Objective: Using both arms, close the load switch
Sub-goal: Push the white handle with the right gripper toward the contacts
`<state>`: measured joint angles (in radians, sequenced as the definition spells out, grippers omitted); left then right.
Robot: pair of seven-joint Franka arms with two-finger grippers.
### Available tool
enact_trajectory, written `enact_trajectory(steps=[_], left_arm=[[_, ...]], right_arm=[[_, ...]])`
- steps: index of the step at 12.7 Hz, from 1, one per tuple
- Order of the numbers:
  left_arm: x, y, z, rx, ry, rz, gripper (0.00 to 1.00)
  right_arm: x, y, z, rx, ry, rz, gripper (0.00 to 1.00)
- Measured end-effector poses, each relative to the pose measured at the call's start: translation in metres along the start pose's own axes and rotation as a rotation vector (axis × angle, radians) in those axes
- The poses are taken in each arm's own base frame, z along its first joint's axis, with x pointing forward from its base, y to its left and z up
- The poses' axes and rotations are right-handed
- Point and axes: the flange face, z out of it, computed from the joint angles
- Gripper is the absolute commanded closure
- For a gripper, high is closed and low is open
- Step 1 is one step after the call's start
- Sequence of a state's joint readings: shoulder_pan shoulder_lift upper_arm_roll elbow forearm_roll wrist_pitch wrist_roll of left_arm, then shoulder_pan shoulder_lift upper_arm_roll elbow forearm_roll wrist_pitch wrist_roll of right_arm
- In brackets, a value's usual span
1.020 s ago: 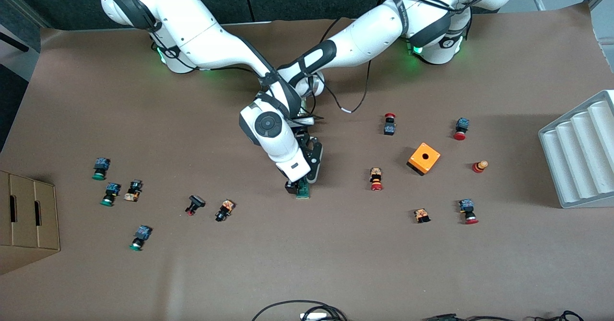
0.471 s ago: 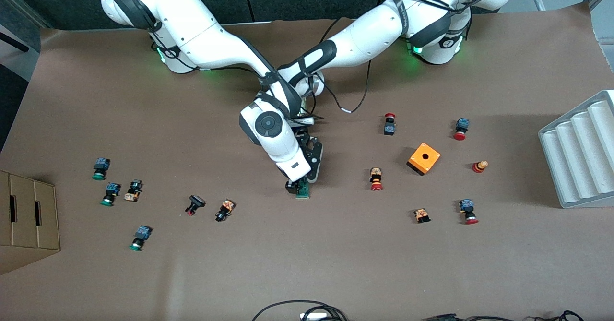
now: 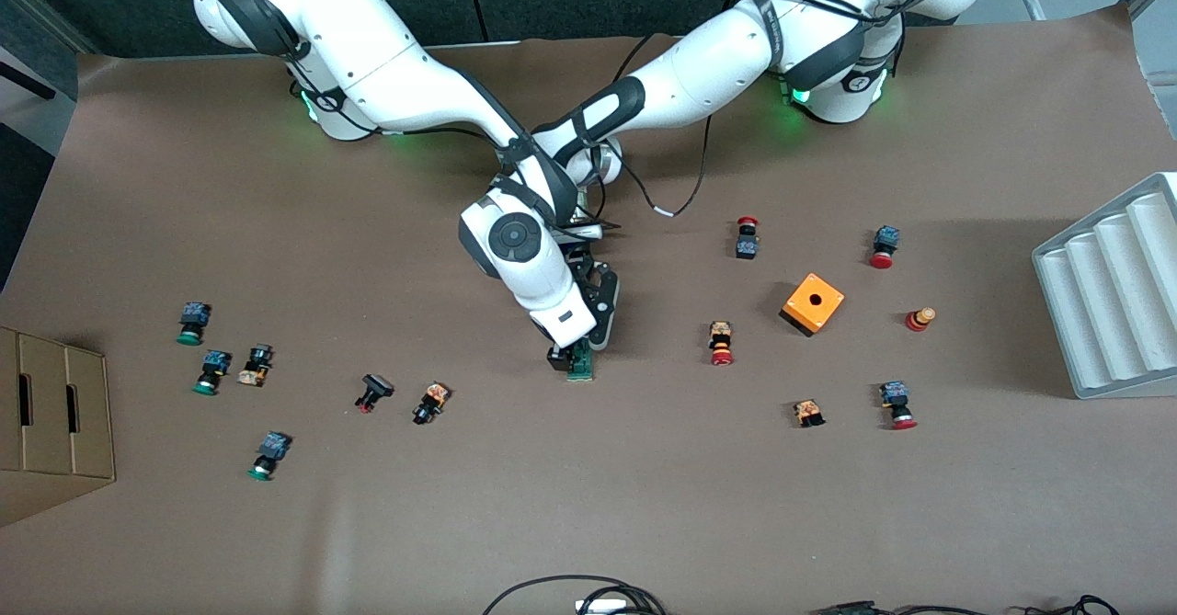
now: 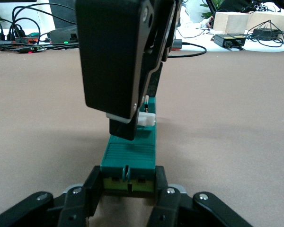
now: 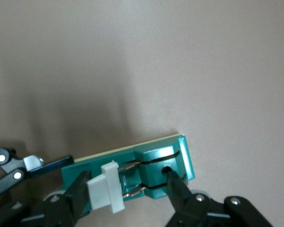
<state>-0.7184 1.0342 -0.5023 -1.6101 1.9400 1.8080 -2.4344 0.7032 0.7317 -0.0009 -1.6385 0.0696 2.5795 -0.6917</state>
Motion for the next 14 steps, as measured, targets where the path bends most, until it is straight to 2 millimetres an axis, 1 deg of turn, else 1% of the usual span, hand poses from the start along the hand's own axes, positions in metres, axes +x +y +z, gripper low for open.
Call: enact_trajectory(steps=[5,8,9,14], left_arm=[[0.000,0.000,0.000,0.000,0.001,0.001,0.73],[0.000,0.000,0.000,0.000,0.001,0.003,0.73],[0.000,0.000,0.000,0.000,0.001,0.004,0.73],[0.000,0.000,0.000,0.000,0.001,0.004,0.73]], right_arm=[[0.001,0.002,-0.005,-0.018,0.011,-0.007,0.26],[-0.009,0.027,-0.009,-0.088,0.033,0.004,0.26],[-0.011,0.029,-0.008,-0.091,0.031,0.006,0.26],[-0.010,0.029,-0.008,-0.092,0.032,0.004,0.27]])
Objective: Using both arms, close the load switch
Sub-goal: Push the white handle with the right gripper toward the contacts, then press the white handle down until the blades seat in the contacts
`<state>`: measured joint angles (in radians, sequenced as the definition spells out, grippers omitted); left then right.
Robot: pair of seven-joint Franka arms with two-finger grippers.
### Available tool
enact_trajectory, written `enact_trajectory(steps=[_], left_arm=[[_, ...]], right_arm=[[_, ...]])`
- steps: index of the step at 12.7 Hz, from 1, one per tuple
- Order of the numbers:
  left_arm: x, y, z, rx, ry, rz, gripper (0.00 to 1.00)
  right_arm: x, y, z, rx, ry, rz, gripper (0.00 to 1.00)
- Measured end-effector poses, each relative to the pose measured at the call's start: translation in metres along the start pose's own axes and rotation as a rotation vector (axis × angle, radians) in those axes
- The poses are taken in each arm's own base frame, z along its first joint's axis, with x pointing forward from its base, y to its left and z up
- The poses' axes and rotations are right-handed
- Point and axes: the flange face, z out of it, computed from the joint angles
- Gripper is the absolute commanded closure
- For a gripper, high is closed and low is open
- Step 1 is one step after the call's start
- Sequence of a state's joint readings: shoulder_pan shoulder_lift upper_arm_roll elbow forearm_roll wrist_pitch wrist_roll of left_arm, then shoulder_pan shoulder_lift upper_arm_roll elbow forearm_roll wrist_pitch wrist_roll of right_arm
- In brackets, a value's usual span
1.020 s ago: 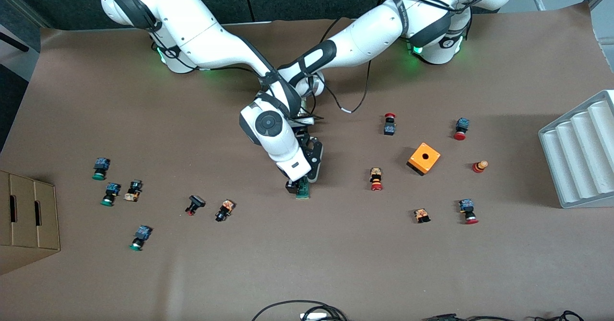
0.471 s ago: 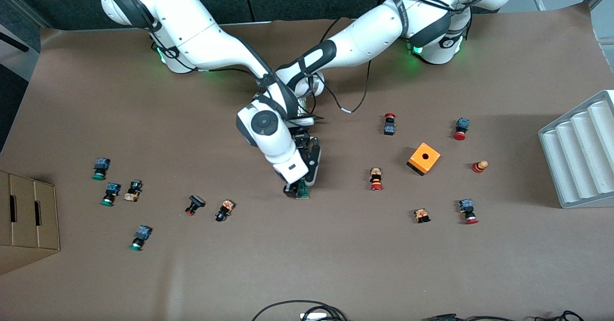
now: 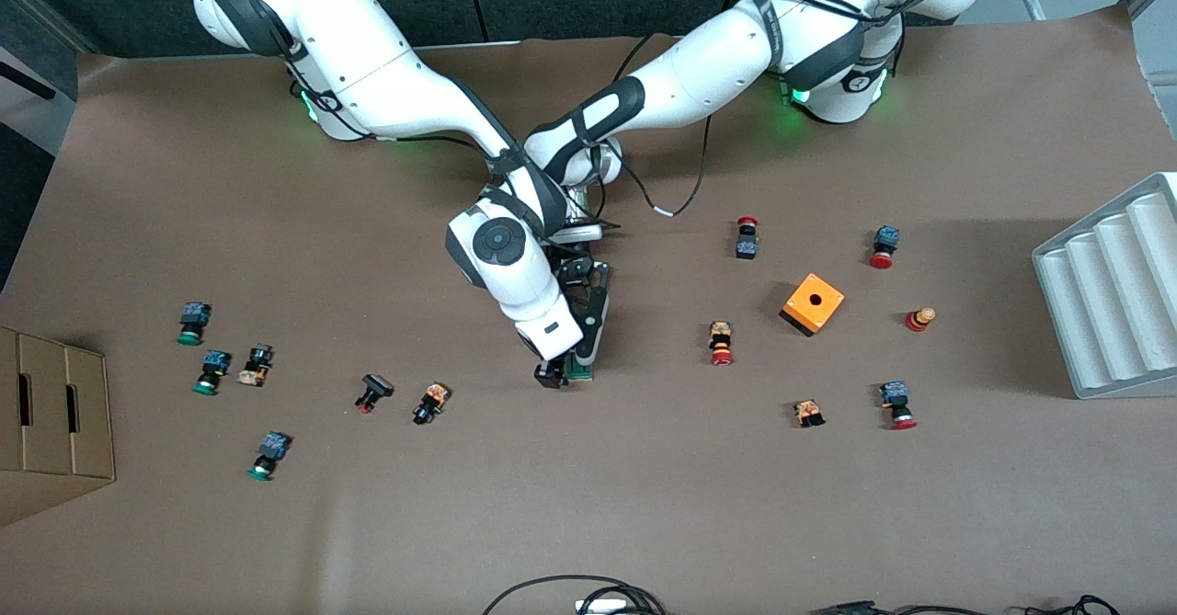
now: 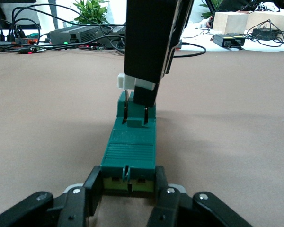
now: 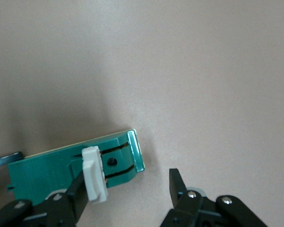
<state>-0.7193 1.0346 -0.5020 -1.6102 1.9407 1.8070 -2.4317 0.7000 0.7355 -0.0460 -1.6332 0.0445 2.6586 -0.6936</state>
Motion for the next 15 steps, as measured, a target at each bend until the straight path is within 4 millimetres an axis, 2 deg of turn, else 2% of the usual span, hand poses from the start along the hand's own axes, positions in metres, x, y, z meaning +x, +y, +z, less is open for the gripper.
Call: enact_trajectory(steps=[15], left_arm=[[-0.0001,0.0000,-0.0001,0.000,0.000,0.001,0.73]], right_arm=[[0.0052,0.0053,-0.0058,-0.013,0.014,0.005,0.29]])
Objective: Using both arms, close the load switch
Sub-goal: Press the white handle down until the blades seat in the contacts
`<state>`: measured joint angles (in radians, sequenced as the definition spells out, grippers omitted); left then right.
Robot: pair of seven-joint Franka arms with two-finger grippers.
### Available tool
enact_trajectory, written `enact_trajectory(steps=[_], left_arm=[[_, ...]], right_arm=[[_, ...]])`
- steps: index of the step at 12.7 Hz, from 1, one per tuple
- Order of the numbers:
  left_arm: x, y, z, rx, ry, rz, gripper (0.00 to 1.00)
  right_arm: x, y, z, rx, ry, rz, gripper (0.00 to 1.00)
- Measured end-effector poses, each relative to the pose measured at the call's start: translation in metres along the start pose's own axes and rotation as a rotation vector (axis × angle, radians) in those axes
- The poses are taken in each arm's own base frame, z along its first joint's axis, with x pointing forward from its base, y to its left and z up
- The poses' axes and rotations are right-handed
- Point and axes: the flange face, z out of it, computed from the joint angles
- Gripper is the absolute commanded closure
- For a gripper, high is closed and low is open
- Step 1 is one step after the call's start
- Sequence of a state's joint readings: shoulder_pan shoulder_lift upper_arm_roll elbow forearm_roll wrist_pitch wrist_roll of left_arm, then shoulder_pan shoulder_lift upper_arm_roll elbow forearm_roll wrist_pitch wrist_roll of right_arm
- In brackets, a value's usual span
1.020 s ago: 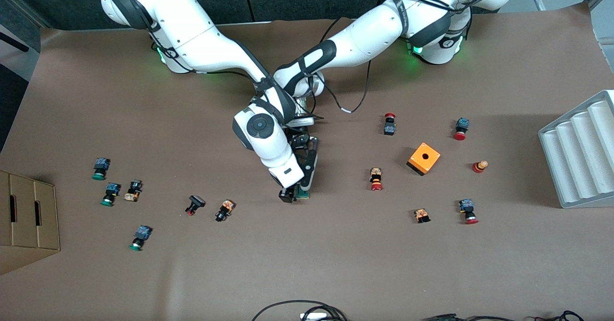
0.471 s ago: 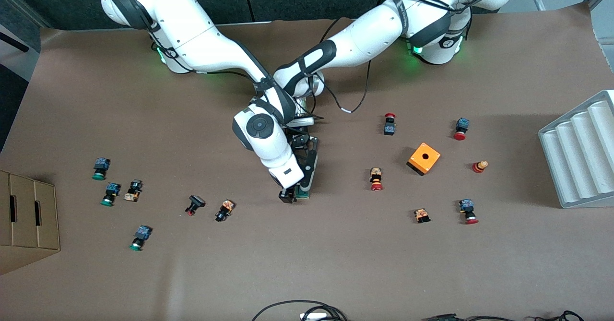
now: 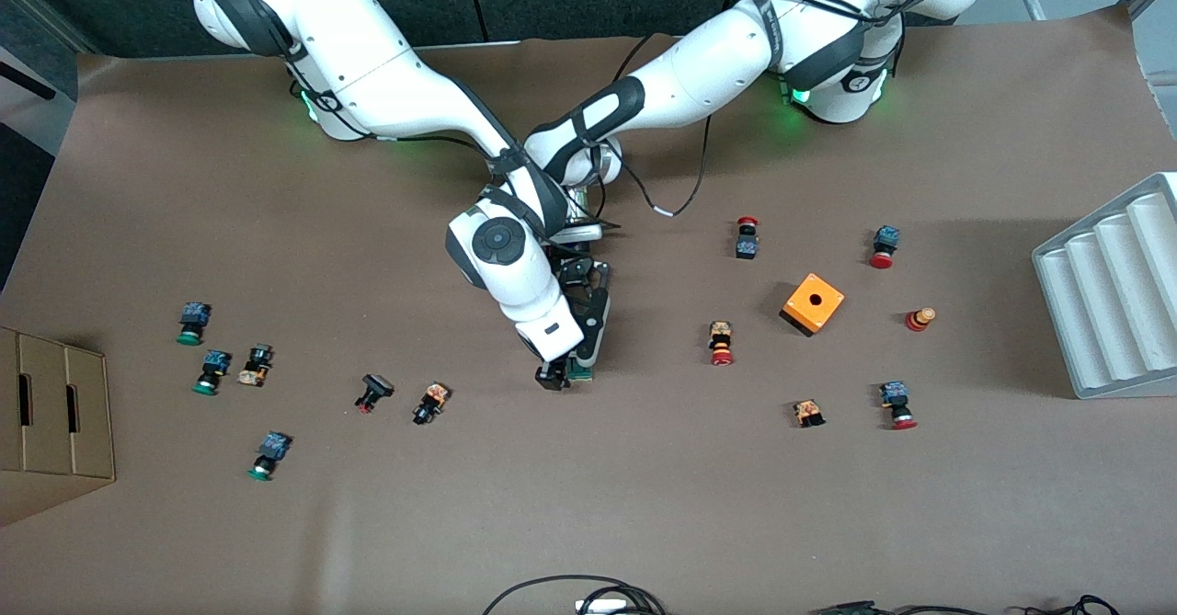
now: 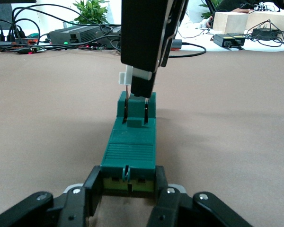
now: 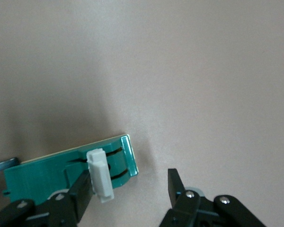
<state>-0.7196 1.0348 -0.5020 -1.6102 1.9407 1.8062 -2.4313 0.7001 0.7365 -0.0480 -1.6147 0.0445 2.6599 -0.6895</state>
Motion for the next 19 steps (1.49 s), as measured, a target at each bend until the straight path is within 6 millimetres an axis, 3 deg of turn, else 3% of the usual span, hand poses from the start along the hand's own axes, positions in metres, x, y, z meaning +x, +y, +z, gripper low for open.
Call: enact_trajectory(steps=[10,19], left_arm=[[0.000,0.000,0.000,0.000,0.000,0.000,0.74],[0.000,0.000,0.000,0.000,0.000,0.000,0.74]], right_arm=[[0.013,0.008,-0.013,-0.024,0.033,0.005,0.30],[0.012,0.008,-0.008,-0.033,0.043,0.006,0.30]])
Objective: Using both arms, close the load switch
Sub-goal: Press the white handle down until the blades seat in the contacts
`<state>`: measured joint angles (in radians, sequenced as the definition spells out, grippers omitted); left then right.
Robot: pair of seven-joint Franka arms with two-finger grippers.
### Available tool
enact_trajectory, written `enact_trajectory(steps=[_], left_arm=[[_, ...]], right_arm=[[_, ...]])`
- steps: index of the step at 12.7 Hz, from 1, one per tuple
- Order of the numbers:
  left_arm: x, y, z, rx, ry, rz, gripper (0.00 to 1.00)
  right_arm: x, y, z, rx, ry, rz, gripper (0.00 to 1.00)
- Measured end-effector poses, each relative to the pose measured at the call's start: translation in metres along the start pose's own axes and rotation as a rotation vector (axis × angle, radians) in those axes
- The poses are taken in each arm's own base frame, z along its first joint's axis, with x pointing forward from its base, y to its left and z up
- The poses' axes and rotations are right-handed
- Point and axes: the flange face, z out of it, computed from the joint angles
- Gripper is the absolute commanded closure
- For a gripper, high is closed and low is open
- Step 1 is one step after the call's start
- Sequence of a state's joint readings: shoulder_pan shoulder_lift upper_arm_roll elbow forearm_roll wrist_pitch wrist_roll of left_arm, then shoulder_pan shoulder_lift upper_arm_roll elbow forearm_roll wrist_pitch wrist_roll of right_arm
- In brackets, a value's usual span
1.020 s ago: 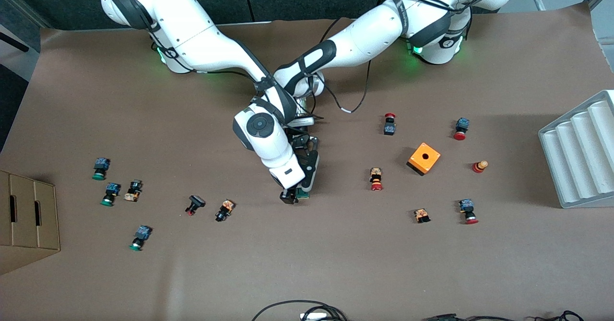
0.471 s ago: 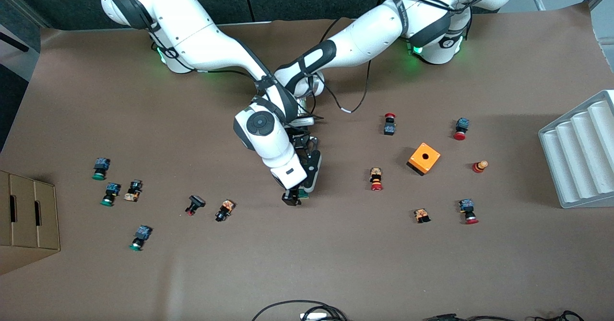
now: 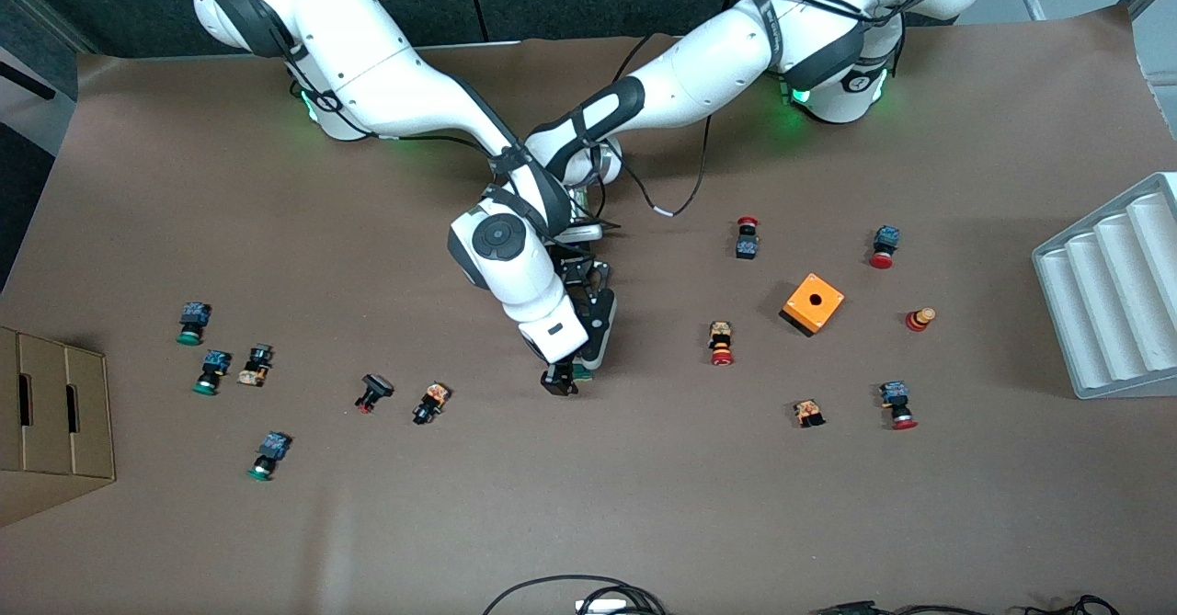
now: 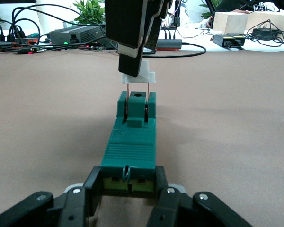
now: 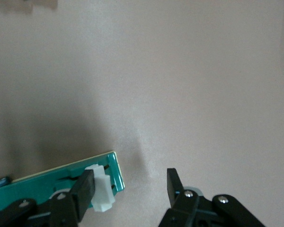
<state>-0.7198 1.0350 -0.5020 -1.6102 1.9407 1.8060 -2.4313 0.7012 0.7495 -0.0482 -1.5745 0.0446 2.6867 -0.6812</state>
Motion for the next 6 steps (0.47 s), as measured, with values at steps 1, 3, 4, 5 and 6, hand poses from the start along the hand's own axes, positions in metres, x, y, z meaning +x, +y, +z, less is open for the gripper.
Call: enact_trajectory(steps=[1,3,4,5,6], left_arm=[[0.0000,0.0000,0.0000,0.000,0.000,0.000,0.74],[0.0000,0.0000,0.0000,0.000,0.000,0.000,0.74],[0.0000,0.0000,0.0000,0.000,0.000,0.000,0.74],[0.0000,0.0000,0.0000,0.000,0.000,0.000,0.74],[0.0000,0.0000,0.0000,0.000,0.000,0.000,0.74]], right_arm=[[-0.0005,-0.0004,0.0023,-0.003,0.003,0.000,0.30],[-0.0016,-0.0012,0.0065,-0.006,0.006,0.000,0.30],[-0.0017,-0.0012,0.0072,-0.008,0.008,0.000,0.30],[-0.0019,-0.0009,0.0074,-0.009,0.009,0.000,0.30],[-0.0023,-0.0003,0.0074,-0.011,0.009,0.001,0.30]])
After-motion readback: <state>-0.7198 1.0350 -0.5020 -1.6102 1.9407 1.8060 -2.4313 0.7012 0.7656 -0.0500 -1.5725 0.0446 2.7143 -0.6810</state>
